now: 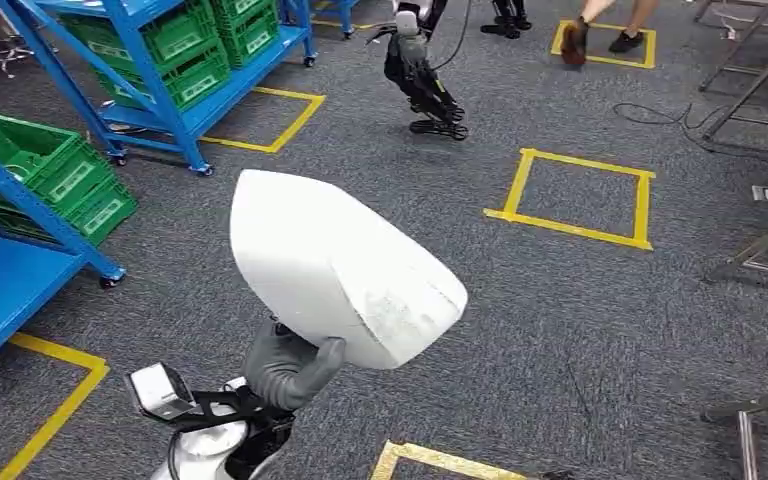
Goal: Take the parts from the cabinet and place them on the table.
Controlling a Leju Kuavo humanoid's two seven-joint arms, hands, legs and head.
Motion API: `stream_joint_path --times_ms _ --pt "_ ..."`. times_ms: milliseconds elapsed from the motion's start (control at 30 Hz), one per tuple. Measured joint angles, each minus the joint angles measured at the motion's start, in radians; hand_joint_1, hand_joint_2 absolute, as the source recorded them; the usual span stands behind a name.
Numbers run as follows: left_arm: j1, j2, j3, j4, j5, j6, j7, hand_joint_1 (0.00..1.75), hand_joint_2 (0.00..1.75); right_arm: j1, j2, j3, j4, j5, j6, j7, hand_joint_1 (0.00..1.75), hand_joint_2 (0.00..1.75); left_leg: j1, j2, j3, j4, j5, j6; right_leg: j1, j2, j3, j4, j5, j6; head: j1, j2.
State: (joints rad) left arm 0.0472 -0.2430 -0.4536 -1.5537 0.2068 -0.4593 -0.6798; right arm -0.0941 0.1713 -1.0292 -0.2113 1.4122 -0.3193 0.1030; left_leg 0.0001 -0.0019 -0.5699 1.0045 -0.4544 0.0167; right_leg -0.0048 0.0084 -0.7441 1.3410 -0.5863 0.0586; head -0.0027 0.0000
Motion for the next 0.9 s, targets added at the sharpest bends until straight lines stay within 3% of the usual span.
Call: stream_joint_path --times_ms 33,67,133,167,200,300,367,400,467,500,533,567,667,700,733,767,833,900 --pt "0.001 0.0 0.001 0.0 0.003 0.0 0.0 1.75 1.75 0.002 0.0 0.0 0.0 -0.001 0.0 0.002 0.0 1.75 0.0 -0.001 0.004 0.0 -0.003 0.0 0.0 0.0 -0.018 0.017 0.011 0.0 0.0 0.0" --pt "0.002 0.0 0.003 0.0 0.006 0.0 0.0 1.75 1.75 0.002 0.0 0.0 0.0 0.0 0.0 0.002 0.0 1.75 0.0 -0.003 0.011 0.0 -0.009 -0.001 0.0 0.0 -0.01 -0.022 0.05 -0.001 0.0 0.0" --pt "0.002 0.0 0.005 0.0 0.003 0.007 0.0 1.75 1.75 0.001 0.0 0.0 0.0 0.0 0.0 0.002 0.0 1.75 0.001 -0.004 0.029 0.0 -0.02 -0.008 -0.002 -0.001 0.066 -0.2 0.157 -0.003 0.0 0.0" --pt "0.002 0.0 0.005 0.0 -0.011 0.013 0.0 1.75 1.75 0.002 0.0 0.0 0.0 0.0 0.0 0.002 0.0 1.75 0.0 -0.004 0.035 0.0 -0.027 -0.014 -0.004 -0.004 0.101 -0.278 0.184 -0.002 0.001 0.0" --pt "0.0 0.0 0.005 0.0 -0.019 0.018 0.0 1.75 1.75 0.0 0.0 0.0 0.0 0.0 0.001 0.001 0.0 1.75 -0.008 -0.005 0.033 0.006 -0.033 -0.021 -0.001 -0.002 0.12 -0.297 0.165 -0.004 0.002 0.0" --pt "0.0 0.0 0.005 -0.001 -0.048 0.01 0.0 1.75 1.75 0.001 0.0 0.0 0.0 0.001 0.002 0.001 0.0 1.75 -0.005 -0.005 0.033 -0.009 -0.04 -0.033 0.003 0.002 0.112 -0.295 0.153 -0.027 -0.005 0.0" --pt "0.001 0.0 0.004 -0.01 -0.065 0.005 0.0 1.75 1.75 0.004 0.0 0.001 0.0 0.003 0.002 0.0 0.0 1.75 -0.003 -0.003 0.045 0.005 -0.058 -0.043 -0.003 0.005 0.136 -0.308 0.144 -0.042 -0.006 0.0" --pt "0.0 0.0 0.004 -0.011 -0.065 0.003 0.0 1.75 1.75 0.004 -0.002 0.001 -0.001 0.004 0.002 -0.001 0.0 1.75 -0.003 -0.003 0.022 0.057 -0.076 -0.046 -0.004 0.004 0.148 -0.31 0.139 -0.048 -0.013 0.0" --pt "0.003 0.001 0.005 -0.011 -0.065 0.003 0.0 1.75 1.75 0.001 -0.002 0.001 -0.001 0.004 0.002 -0.001 0.0 1.75 -0.003 -0.003 -0.078 0.225 -0.145 -0.051 -0.003 0.001 0.162 -0.31 0.131 -0.053 -0.018 0.0" --pt "0.003 0.002 0.005 -0.011 -0.064 0.002 0.0 1.75 1.75 0.0 -0.002 0.001 -0.001 0.004 0.002 -0.001 0.0 1.75 -0.004 -0.003 -0.134 0.298 -0.161 -0.052 -0.003 0.002 0.168 -0.31 0.125 -0.054 -0.016 0.0" --pt "0.004 0.002 0.005 -0.011 -0.063 0.002 0.0 1.75 1.75 0.001 -0.002 0.001 -0.001 0.004 0.003 -0.001 0.0 1.75 -0.004 -0.003 -0.161 0.317 -0.15 -0.051 -0.002 0.003 0.175 -0.309 0.12 -0.054 -0.018 0.0" --pt "0.004 0.002 0.005 -0.011 -0.06 -0.002 0.0 1.75 1.75 0.003 -0.002 0.001 -0.001 0.004 0.003 0.0 0.0 1.75 -0.004 -0.003 -0.167 0.296 -0.11 -0.049 -0.002 0.005 0.184 -0.309 0.113 -0.054 -0.017 0.0" --pt "0.004 0.002 0.005 -0.011 -0.051 -0.006 0.0 1.75 1.75 0.005 -0.002 0.001 -0.001 0.004 0.003 0.0 0.0 1.75 -0.003 -0.003 -0.099 0.08 0.062 -0.041 -0.004 0.01 0.215 -0.31 0.088 -0.044 -0.018 0.0" --pt "0.004 0.002 0.005 -0.011 -0.045 -0.009 0.0 1.75 1.75 0.002 -0.002 0.001 -0.001 0.004 0.003 0.0 0.0 1.75 -0.006 -0.003 -0.088 0.029 0.078 -0.039 0.004 0.011 0.217 -0.305 0.077 -0.037 -0.02 0.0" --pt "0.006 0.0 0.006 -0.011 -0.041 -0.009 0.0 1.75 1.75 0.002 -0.002 0.001 -0.001 0.004 0.004 0.0 0.0 1.75 -0.002 -0.003 -0.083 0.017 0.074 -0.036 0.006 0.016 0.215 -0.303 0.066 -0.033 -0.02 0.0" --pt "0.005 0.0 0.007 -0.011 -0.035 -0.009 0.0 1.75 1.75 0.002 -0.002 0.001 -0.001 0.003 0.004 0.0 0.0 1.75 -0.005 -0.003 -0.083 0.014 0.067 -0.031 0.005 0.014 0.22 -0.309 0.061 -0.027 -0.013 0.0" --pt "0.006 -0.001 0.007 -0.011 -0.025 -0.009 0.0 1.75 1.75 0.001 -0.002 0.001 -0.001 0.003 0.004 0.0 0.0 1.75 -0.006 -0.005 -0.079 0.009 0.062 -0.02 0.002 0.011 0.23 -0.319 0.056 -0.015 -0.013 0.0" --pt "0.006 -0.003 0.007 -0.012 -0.023 -0.006 0.0 1.75 1.75 0.0 -0.002 0.001 -0.002 0.003 0.003 0.0 0.0 1.75 0.0 -0.004 -0.067 0.006 0.056 -0.006 0.002 0.003 0.218 -0.273 0.029 -0.006 -0.009 0.0"
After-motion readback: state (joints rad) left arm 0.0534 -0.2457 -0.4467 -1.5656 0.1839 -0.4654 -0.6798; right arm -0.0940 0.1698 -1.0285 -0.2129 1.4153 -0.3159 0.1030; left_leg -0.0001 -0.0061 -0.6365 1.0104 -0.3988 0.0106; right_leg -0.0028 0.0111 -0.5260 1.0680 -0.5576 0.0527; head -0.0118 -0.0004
